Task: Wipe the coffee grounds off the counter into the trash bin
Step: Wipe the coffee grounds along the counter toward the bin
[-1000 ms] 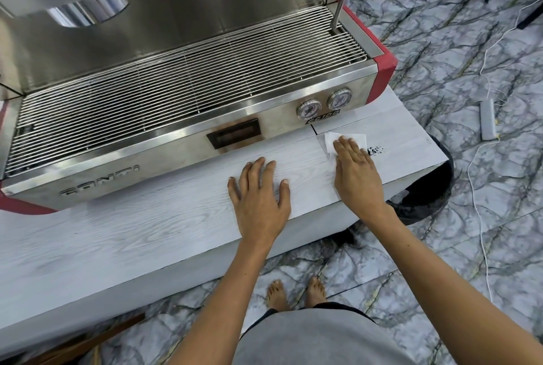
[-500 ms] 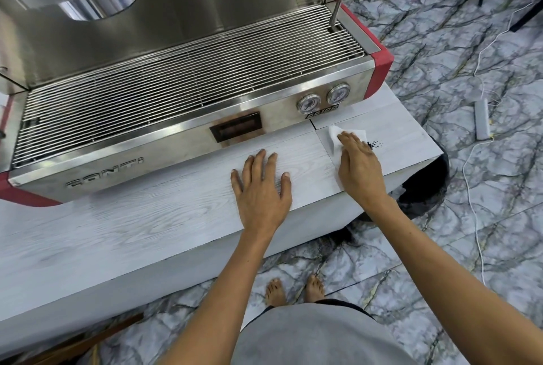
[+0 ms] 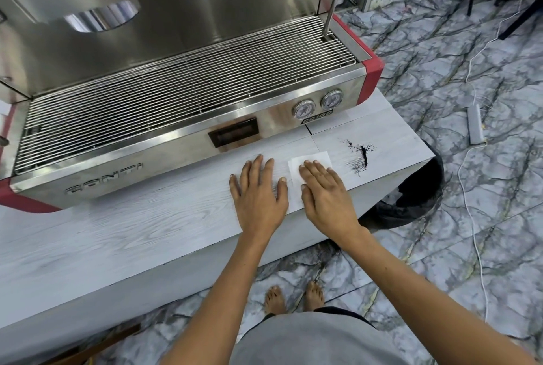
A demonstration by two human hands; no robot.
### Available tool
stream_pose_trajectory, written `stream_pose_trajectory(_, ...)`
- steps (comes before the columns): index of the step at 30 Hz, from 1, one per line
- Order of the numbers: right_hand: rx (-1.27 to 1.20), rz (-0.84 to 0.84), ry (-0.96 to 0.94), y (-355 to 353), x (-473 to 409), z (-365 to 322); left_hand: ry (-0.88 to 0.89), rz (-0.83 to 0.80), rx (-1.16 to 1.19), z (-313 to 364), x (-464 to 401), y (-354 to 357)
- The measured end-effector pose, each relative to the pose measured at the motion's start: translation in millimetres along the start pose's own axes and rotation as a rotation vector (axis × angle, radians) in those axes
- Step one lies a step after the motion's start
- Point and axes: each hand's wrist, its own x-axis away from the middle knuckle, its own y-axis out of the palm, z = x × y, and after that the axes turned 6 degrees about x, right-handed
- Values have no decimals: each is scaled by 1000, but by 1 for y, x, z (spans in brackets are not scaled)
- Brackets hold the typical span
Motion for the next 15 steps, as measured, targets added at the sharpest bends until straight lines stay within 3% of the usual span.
stream_pose_trajectory(15,4,40,-50,-11,12,47,-11,-45,106,28,-1,7)
